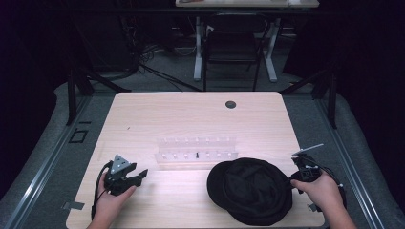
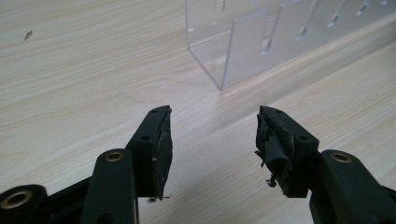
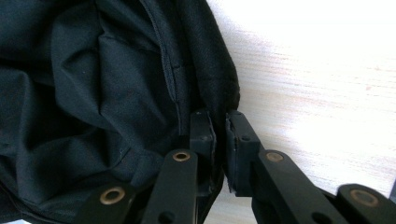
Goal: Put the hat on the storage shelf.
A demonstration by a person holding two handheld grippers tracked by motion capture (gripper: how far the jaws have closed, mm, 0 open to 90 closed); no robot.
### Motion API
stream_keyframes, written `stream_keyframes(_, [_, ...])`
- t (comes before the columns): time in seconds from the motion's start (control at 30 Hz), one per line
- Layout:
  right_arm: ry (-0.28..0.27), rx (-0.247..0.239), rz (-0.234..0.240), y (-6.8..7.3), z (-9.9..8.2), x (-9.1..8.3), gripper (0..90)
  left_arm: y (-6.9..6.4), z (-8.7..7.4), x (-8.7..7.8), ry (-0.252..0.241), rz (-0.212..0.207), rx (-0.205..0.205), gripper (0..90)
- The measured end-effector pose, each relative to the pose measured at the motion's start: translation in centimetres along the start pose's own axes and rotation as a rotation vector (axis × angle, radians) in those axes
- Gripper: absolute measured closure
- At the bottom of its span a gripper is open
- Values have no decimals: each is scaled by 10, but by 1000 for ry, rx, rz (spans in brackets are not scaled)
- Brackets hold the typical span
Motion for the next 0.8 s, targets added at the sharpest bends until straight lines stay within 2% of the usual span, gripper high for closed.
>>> stream_keyframes(0.07, [-17, 29, 13, 1, 1, 5, 809, 0, 0, 0, 0, 1, 0, 458])
stream_keyframes(0.1, [-7, 27, 20, 0, 1, 5, 809, 0, 0, 0, 0, 1, 1, 458])
stream_keyframes(0.13, [-29, 40, 28, 1, 2, 7, 809, 0, 0, 0, 0, 1, 0, 458])
stream_keyframes(0.2, [-10, 28, 17, -2, 1, 7, 809, 0, 0, 0, 1, 1, 1, 458])
stream_keyframes(0.23, [-4, 33, 27, -1, 0, 8, 810, 0, 0, 0, 0, 1, 2, 458])
stream_keyframes(0.4, [1, 33, 27, -2, -1, 8, 818, 0, 0, 0, 0, 2, 0, 458])
stream_keyframes(0.6, [-15, 41, 51, 1, 1, 9, 862, 0, 0, 0, 3, 2, 3, 458])
stream_keyframes(0.8, [-5, 36, 46, 1, 0, 7, 868, 0, -1, 0, 5, 2, 3, 458])
Point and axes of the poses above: each handheld gripper's, and its own axes: x roughly forward along the jaws, z roughly out of its top, y roughly to its left, the point moved 10 cm from there along x, roughly forward along the jaws
